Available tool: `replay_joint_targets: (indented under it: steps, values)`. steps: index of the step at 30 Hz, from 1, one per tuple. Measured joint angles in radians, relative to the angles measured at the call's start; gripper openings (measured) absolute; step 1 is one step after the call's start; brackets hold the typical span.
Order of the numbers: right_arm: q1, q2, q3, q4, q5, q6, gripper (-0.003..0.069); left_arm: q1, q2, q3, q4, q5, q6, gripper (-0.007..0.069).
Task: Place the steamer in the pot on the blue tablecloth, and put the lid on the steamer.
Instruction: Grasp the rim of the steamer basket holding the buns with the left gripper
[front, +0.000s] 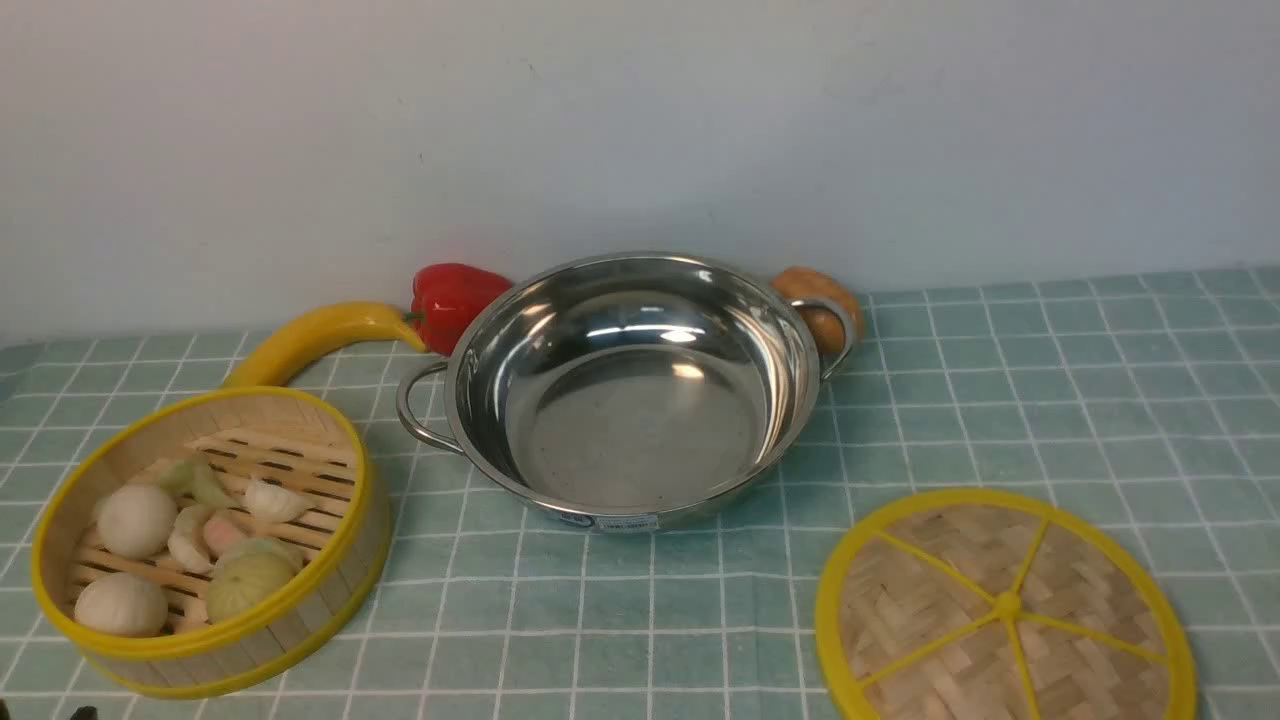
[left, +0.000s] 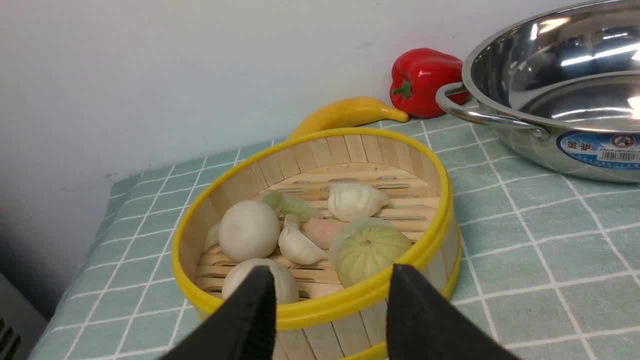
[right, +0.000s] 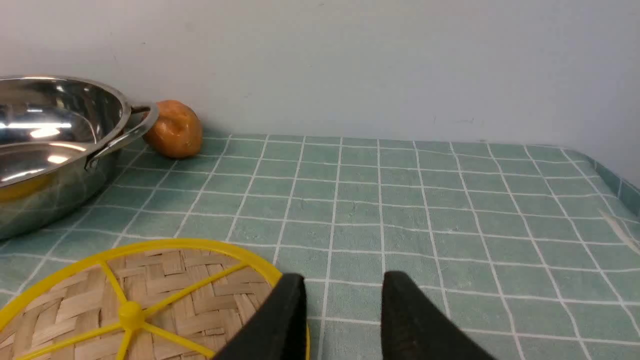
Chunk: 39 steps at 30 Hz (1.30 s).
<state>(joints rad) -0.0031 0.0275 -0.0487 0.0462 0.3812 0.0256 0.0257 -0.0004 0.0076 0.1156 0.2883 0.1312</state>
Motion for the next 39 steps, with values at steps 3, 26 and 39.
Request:
replay_joint_targets:
  steps: [3, 26, 39]
  values:
    - [0.0, 0.0, 0.0, 0.0, 0.0, 0.0, 0.024, 0.0, 0.0, 0.0, 0.0, 0.0, 0.0, 0.0295]
    - [0.0, 0.0, 0.0, 0.0, 0.0, 0.0, 0.024, 0.0, 0.0, 0.0, 0.042, -0.02, 0.0, 0.0295]
    - [0.0, 0.0, 0.0, 0.0, 0.0, 0.0, 0.024, 0.0, 0.0, 0.001, -0.431, -0.532, -0.381, 0.0295]
